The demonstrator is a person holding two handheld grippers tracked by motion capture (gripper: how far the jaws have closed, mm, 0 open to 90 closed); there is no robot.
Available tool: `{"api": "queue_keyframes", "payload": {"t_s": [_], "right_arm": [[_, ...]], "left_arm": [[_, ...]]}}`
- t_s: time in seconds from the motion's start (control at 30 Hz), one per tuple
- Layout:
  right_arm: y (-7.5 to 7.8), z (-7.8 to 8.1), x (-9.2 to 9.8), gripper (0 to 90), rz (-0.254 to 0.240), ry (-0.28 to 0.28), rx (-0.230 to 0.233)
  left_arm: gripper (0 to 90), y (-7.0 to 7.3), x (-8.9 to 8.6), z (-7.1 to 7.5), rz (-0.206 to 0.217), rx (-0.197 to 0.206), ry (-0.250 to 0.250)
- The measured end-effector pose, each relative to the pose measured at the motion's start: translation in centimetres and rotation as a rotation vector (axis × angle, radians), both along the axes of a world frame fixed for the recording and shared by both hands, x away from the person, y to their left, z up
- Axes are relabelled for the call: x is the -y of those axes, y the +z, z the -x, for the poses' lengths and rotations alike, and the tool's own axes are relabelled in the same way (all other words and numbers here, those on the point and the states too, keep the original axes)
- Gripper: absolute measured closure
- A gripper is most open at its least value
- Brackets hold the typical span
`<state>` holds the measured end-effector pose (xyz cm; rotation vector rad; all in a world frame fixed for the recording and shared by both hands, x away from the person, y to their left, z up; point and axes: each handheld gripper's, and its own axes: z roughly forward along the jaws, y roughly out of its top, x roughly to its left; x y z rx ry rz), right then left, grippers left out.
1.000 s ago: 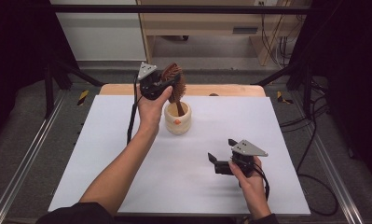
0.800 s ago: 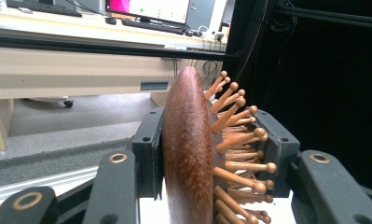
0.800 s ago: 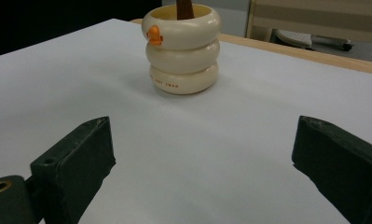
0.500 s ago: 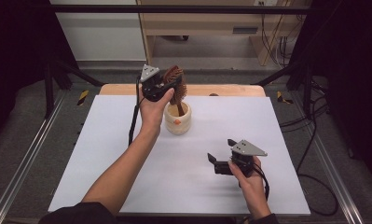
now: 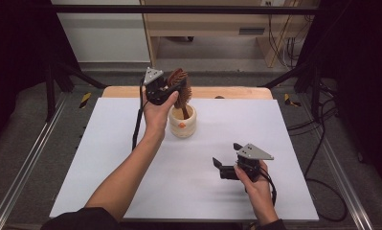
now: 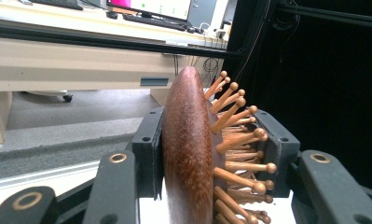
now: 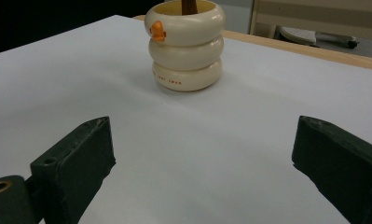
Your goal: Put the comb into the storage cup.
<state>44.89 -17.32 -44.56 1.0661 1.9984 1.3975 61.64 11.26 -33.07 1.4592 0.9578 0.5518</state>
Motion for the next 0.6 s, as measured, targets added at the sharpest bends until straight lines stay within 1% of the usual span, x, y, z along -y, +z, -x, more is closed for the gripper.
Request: {"api": "queue_keyframes", "payload": {"t_s": [0.6], "right_arm": [[-0.09, -0.01, -0.11, 5.9, 0.006, 0.009, -0.007]], "left_arm": [[50.5, -0.58, 0.09, -0.03, 0.011, -0.017, -0.004]]}}
